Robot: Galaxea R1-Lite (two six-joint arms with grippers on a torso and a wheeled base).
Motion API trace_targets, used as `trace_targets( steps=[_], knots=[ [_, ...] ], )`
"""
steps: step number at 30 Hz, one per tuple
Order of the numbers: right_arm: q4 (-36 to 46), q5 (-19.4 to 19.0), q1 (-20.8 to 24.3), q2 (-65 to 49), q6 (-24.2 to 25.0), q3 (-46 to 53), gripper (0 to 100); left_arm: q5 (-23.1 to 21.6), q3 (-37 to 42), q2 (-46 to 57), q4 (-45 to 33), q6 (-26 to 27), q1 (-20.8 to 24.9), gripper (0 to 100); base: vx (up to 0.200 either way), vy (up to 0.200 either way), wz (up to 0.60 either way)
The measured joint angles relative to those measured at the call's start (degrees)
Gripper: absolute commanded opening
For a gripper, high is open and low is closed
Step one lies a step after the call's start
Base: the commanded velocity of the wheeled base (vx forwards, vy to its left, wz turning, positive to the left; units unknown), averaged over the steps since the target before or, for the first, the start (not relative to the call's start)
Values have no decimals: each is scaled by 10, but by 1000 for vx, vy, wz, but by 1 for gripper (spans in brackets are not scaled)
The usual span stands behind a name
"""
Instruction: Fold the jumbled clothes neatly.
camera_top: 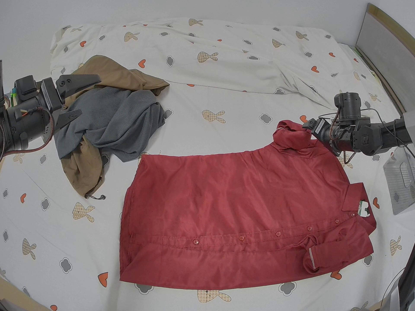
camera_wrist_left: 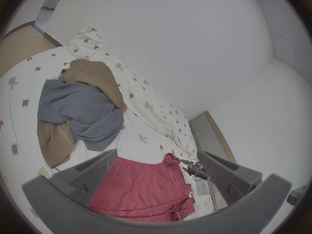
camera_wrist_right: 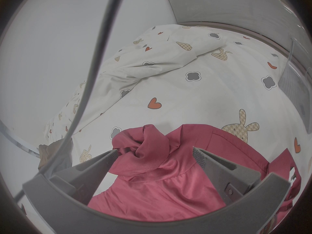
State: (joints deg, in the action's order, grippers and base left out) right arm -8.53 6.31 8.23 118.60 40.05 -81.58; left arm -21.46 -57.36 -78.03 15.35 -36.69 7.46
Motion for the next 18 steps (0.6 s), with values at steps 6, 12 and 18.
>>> trace_targets(
  steps=[6,12,18],
  knots=[
    [0,5,-2,12,0,-16,100,0,4,0,0,18,0,100,0,0,0],
    [0,11,-2,21,0,-20,0,0,6,0,0,18,1,100,0,0,0],
    [0,8,0,26,0,-22,0,0,6,0,0,18,1,100,0,0,0]
  ],
)
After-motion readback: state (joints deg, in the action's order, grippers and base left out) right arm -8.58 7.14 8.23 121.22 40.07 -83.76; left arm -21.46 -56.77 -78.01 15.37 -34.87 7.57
